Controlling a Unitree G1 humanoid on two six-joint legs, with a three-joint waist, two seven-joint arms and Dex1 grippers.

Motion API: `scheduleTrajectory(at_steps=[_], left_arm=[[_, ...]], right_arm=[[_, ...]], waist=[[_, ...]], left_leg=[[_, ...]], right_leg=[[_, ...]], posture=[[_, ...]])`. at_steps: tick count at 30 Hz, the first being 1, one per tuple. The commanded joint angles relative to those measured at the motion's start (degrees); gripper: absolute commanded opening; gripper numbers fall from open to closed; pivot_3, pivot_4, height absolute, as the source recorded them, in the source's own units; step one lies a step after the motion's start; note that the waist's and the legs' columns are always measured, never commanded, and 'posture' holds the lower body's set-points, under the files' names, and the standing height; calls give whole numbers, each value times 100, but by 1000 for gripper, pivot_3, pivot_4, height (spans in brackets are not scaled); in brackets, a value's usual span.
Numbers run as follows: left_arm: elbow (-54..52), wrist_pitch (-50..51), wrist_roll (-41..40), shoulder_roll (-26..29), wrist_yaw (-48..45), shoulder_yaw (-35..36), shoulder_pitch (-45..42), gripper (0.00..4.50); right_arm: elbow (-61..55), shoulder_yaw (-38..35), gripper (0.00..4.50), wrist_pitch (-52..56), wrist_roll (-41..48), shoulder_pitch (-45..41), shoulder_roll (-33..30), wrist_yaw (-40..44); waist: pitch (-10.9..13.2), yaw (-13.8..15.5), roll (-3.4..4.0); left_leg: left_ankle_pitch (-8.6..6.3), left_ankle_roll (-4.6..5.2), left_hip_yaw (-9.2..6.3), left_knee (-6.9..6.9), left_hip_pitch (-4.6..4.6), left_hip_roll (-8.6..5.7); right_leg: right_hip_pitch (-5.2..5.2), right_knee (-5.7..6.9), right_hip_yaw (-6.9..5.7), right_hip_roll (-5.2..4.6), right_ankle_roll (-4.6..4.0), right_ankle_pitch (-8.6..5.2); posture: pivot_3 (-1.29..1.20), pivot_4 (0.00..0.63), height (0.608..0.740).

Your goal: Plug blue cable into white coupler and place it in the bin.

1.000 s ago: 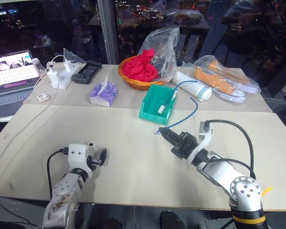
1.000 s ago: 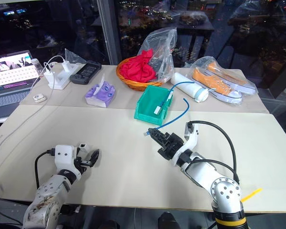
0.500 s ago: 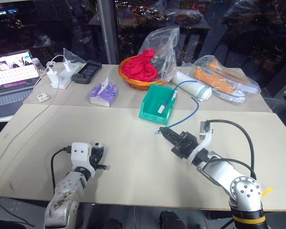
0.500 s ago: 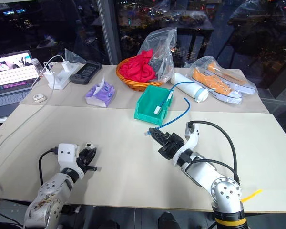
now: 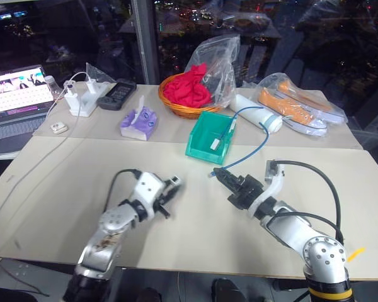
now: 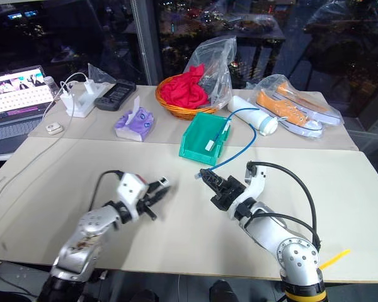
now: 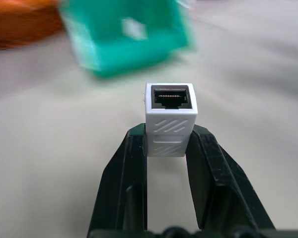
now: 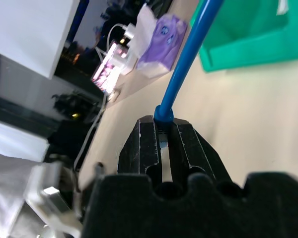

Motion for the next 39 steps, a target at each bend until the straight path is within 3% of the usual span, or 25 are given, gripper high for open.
scheduleTrajectory(at_steps=[1,7,13,23,39], left_arm=[[614,-585,220,-250,-325,-516,-238,625],[1195,-869,272,-567,-611,-820,-387,625],[1314,-1037,296,-680,-1065,-1085,-466,625],[1410,-1098,302,-820,-1377,-1249,-483,625],[1074,-522,145,-868,-1270,-1151,-155,625]], right_arm=[[-493,-254,0,-120,-355,76,-156,-83],[-1387,349,0,577,-1295,121,-847,-505],[-1777,808,0,861,-1826,283,-820,-890],[-1944,1003,0,1307,-2602,346,-897,-918],[-2208,646,0,1551,-2785,584,-829,-647]], waist=[[1,17,3],[-26,97,44],[-36,168,51],[-38,170,52],[-48,158,52]], left_leg=[[0,0,0,-2,0,-1],[0,0,0,-1,-2,-8],[0,0,0,0,0,-9],[0,0,0,0,-1,-13],[-2,3,0,0,4,-13]], right_leg=[[0,-1,-1,-1,0,0],[7,-10,0,-10,3,1],[14,-19,0,-11,4,1],[15,-21,0,-14,7,1],[18,-21,0,-13,8,1]], posture=[[0,150,723],[0,150,723],[0,150,723],[0,150,723],[0,150,723]])
